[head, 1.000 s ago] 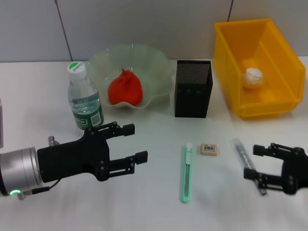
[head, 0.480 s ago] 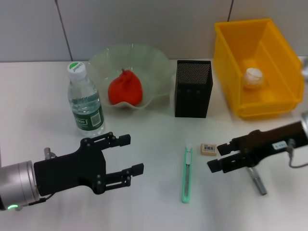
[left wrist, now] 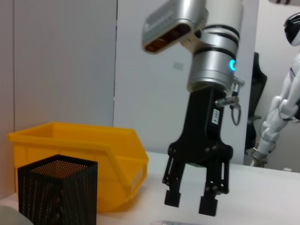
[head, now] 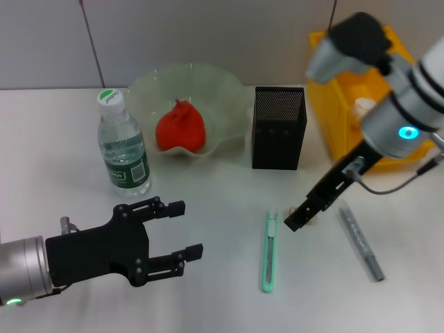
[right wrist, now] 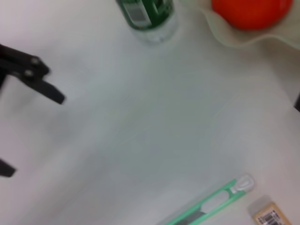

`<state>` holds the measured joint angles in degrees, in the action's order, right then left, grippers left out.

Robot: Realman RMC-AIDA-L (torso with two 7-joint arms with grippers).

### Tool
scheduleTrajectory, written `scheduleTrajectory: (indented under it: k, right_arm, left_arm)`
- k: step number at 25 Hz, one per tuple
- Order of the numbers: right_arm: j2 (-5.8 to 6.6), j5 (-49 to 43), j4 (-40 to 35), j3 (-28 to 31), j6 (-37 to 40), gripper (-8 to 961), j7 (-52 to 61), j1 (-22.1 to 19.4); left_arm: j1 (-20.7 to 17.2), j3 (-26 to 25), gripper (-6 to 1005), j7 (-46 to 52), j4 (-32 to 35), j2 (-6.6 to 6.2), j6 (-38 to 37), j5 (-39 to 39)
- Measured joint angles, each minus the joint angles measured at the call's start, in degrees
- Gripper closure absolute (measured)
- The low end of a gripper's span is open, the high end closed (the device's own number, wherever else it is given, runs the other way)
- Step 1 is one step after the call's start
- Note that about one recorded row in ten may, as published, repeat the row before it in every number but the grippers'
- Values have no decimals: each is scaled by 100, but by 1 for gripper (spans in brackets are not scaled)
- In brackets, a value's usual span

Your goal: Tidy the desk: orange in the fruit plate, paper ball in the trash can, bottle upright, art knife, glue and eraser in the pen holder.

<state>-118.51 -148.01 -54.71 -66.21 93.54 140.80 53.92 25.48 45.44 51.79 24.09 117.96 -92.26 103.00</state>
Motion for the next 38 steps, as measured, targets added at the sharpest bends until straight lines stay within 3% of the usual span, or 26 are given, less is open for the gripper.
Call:
scheduleTrajectory:
  k: [1,6,15,20,26,38]
  right_arm:
    - [-53,-217,96,-201,-25,186,243,219]
    - [-95,-253,827,-688,-227,186,649,737]
    - [-126,-157,1565,-743,-625,186,1039,1074]
    - [-132,-138,1643,-878,-806,187,1175,1102]
    - [-137,206,1972,-1453,-1192,187,1346,1147]
    - [-112,234,2034,-1472,-1215,187,2190,1307]
  left_arm:
    - [17,2,247,25,9,-12,3,49]
    - [85,5,247,183,31,-94,-34,352]
    - [157,81,246,265,121,-294,-150,581]
    - [148,79,246,307,201,-291,-174,581]
    - [110,46,246,310,224,-240,-189,572]
    - [89,30,246,314,228,-225,-227,538]
